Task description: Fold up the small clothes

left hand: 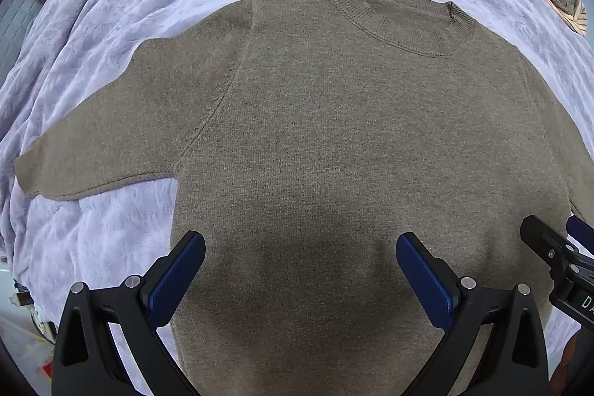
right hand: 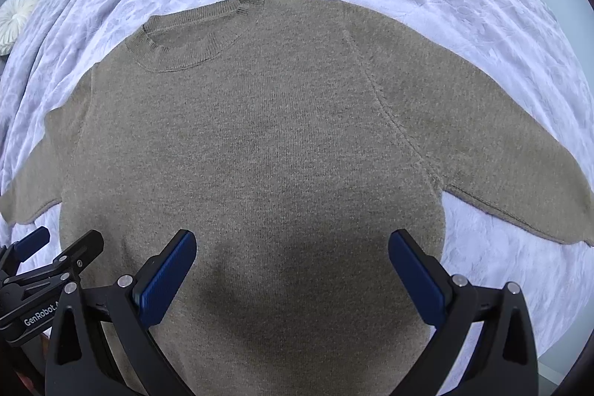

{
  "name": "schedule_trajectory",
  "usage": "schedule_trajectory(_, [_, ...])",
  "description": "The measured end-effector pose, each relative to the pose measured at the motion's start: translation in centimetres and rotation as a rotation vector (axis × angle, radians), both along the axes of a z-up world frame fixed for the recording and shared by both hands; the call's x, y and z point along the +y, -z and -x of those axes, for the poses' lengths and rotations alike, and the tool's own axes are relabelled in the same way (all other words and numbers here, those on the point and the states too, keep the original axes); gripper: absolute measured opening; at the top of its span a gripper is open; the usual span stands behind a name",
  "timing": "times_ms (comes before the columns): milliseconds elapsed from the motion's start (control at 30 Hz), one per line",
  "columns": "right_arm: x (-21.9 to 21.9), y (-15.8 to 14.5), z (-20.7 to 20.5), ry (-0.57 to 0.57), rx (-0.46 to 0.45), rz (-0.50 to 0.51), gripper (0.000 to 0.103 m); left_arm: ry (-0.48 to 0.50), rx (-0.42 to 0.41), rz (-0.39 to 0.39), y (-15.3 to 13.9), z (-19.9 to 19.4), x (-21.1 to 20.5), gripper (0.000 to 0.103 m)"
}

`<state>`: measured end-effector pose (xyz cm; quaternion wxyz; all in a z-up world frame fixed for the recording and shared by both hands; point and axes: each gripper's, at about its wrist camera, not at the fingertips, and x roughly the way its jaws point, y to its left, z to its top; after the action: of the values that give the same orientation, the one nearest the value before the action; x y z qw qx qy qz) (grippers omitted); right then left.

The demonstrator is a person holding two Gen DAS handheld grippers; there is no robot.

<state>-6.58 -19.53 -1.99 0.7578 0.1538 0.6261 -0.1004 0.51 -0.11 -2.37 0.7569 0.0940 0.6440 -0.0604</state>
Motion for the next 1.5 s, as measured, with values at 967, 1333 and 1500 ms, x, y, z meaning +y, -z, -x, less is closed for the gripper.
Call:
schedule_trajectory(967, [0.49,0.33,0.16,-0.001,0.006,0.005,0.103,-0.007,0.004,-0.005,0.11,0.03,0.27,0.103])
schedule_trajectory(1333, [0.63,0.35,0.12,-0.001,0.009,0.003,0.103,-0.007,0.004,-0.008,0.13,0.03,0.41,0.103])
schedule_trajectory(1500, [0.70,0.38,0.13,-0.003,0.010,0.004,0.103,-0.009,0.007,-0.004,0.18,0.02,0.53,0.103])
